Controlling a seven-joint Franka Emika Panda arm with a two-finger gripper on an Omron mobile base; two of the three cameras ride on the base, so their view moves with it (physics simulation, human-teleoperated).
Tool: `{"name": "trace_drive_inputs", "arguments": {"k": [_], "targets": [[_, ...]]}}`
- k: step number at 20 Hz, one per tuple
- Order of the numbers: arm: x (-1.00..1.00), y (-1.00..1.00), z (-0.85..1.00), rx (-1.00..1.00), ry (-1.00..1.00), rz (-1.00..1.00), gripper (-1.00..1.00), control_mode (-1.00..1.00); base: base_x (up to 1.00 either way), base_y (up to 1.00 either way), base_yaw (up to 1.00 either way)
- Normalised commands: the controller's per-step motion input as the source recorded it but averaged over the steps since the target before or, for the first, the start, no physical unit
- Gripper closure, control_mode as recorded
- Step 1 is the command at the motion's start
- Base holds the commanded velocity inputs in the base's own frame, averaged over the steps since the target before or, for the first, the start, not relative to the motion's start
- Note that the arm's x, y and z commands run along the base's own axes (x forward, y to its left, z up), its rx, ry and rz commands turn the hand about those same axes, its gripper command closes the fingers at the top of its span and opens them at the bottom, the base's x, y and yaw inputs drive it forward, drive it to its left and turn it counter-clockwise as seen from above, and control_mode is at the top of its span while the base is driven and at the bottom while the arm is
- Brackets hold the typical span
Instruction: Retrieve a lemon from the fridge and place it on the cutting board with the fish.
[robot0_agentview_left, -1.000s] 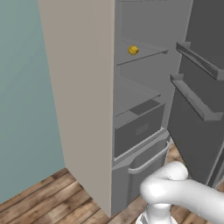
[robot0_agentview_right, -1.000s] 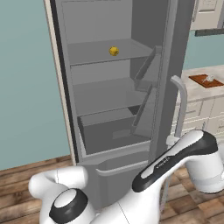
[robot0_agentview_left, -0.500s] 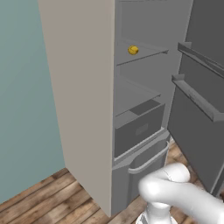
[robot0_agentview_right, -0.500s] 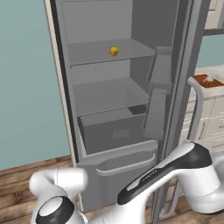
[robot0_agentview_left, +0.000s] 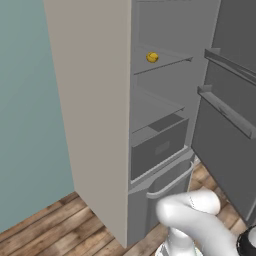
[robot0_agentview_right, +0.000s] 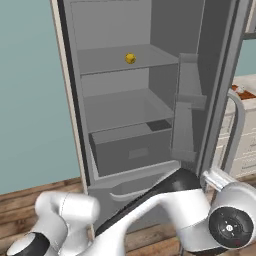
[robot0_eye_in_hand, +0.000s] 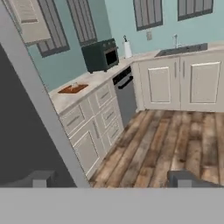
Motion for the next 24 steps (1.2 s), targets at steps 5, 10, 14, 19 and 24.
{"name": "trace_drive_inputs", "arguments": {"k": [5,10,14,19,24], "targets": [[0.04,0.62,0.08,-0.48,0.19,-0.28,-1.00,-1.00,0.00,0.00,0.00],[0.00,0.18,0.63,-0.36,0.24,-0.24,-1.00,-1.00,0.00,0.00,0.00],[0.22,0.08,0.34,-0.10,0.32,-0.22,-1.00,-1.00,0.00,0.00,0.00],[0.05,0.00,0.03,0.15,0.17,-0.05,-1.00,-1.00,0.00,0.00,0.00],[-0.01,0.12,0.16,0.19,0.04,0.02,-1.00,-1.00,0.00,0.00,0.00]]}}
